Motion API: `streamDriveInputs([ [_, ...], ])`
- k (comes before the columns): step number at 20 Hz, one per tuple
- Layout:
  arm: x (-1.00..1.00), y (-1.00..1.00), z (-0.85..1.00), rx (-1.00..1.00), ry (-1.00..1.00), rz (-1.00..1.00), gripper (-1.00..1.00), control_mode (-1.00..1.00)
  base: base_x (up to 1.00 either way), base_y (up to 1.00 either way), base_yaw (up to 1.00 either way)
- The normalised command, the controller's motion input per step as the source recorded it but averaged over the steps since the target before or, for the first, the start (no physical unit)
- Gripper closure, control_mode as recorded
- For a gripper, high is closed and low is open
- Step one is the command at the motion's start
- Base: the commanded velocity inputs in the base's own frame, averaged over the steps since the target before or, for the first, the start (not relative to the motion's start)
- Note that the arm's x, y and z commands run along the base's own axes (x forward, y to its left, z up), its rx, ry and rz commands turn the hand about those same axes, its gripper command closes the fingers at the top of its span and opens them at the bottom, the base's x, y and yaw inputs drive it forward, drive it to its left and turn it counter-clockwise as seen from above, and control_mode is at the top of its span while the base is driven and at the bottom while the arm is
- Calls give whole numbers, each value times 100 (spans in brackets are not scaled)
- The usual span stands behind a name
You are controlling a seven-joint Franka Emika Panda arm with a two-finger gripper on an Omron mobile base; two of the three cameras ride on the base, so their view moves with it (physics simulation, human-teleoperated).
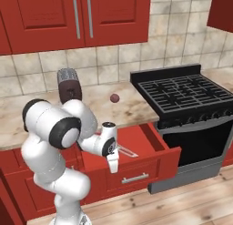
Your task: Pick the tongs from the drawer and place it on the counter.
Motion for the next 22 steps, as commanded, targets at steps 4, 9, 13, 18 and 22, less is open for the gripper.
streamDriveInputs([
  [4, -100, -100, -30, 0, 0, -6, -100, -100, 0, 0, 0],
  [9, -100, -100, -30, 0, 0, -6, -100, -100, 0, 0, 0],
  [13, -100, -100, -19, 0, -2, -3, -100, -100, 0, 0, 0],
  [18, -56, -100, 59, 3, -13, -2, -100, -100, 0, 0, 0],
  [22, 2, -67, 100, 9, -3, 0, -100, -100, 0, 0, 0],
])
